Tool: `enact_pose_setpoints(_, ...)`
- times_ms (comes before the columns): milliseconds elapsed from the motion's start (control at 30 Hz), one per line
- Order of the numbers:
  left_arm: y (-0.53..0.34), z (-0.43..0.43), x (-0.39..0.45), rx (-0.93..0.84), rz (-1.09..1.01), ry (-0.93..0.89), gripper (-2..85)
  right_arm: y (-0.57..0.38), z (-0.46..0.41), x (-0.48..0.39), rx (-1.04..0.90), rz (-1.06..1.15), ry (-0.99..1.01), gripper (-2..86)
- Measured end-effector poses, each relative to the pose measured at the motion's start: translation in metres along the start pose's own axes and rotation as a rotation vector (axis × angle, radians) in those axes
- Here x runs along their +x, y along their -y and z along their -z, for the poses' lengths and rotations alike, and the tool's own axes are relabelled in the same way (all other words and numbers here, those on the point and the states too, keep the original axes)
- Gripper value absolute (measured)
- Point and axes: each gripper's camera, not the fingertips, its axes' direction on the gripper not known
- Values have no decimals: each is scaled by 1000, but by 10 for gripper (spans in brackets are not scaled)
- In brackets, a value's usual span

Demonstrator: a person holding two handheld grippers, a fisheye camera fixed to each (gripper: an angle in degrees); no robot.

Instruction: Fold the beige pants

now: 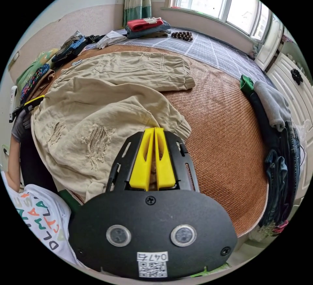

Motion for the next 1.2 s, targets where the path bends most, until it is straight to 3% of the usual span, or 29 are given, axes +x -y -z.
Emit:
enact_pose_setpoints(233,5,17,8,6,14,6,-10,-22,-7,16,53,-26,154,-11)
enact_pose_setpoints(500,23,39,34,-25,5,21,2,-47,-16,-1,83,-26,137,-12)
enact_pose_setpoints(600,28,72,41,17,-42,-55,95,-57,-22,-3,85,-34,149,-11)
enact_pose_setpoints(767,6,165,67,116,-261,-233,125,-82,-27,-7,114,-81,110,-10)
enact_pose_setpoints(967,-41,212,136,92,-579,-129,130,-163,34,19,372,-366,19,49)
enact_pose_setpoints(1033,-51,217,161,98,-653,-85,131,-194,38,26,337,-440,107,95)
enact_pose_setpoints(1200,-65,193,223,58,-842,-41,135,-239,12,5,211,-456,217,101)
